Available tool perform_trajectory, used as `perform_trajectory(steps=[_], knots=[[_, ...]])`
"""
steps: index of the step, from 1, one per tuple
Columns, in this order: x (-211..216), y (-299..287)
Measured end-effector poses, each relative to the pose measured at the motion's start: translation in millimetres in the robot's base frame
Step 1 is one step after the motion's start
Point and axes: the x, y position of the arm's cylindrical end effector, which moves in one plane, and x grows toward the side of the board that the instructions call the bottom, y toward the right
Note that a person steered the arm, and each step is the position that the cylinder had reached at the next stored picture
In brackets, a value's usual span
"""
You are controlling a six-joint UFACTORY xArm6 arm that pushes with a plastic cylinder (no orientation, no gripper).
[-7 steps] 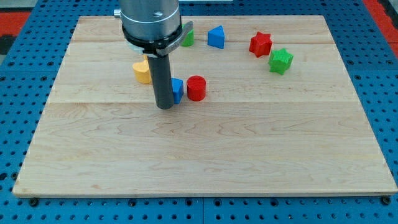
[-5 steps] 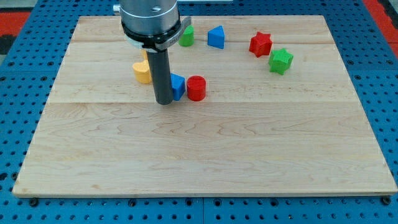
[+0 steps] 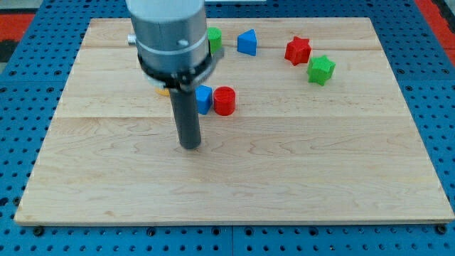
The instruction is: Push the green star along with the red star up a bit
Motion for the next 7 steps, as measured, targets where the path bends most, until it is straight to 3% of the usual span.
perform_trajectory(steps=[1,2,3,4,7], knots=[[6,89],[-74,206],[-123,267],[-161,272],[-127,231]])
